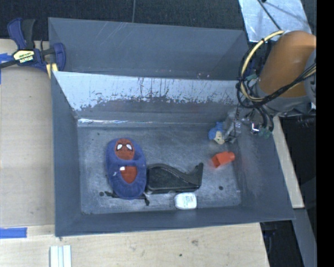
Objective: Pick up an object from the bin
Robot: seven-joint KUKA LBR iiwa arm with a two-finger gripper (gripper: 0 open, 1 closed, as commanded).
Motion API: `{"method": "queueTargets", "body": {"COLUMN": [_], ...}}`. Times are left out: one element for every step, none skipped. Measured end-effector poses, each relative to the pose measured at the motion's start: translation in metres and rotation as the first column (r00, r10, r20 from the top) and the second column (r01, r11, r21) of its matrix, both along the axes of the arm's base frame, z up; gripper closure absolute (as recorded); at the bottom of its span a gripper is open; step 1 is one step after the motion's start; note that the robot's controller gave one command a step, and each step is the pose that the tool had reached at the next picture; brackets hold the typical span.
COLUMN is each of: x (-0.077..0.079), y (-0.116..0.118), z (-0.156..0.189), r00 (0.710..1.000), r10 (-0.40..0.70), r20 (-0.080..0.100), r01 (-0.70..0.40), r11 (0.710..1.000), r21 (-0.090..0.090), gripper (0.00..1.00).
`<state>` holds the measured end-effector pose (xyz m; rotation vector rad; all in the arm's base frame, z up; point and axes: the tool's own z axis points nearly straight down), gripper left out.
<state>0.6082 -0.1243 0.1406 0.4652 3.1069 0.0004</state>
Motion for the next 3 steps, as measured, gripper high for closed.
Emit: {"method": "queueTargets", "body": {"x": [0.001,-0.022,-0.043], "y": [0.0,0.064,-0.021], "z": [0.001,-0.032,-0.073], "r00": [1.0,0.932,0.907], "r10": [0.002,0.363,0.42], "r20": [0.002,0.002,-0.004], "r01": [-0.002,-0.363,-0.42], "r11": [1.0,0.932,0.907], "r21": [-0.001,-0.001,-0.002], "gripper": [0.0,0.0,0.0]}}
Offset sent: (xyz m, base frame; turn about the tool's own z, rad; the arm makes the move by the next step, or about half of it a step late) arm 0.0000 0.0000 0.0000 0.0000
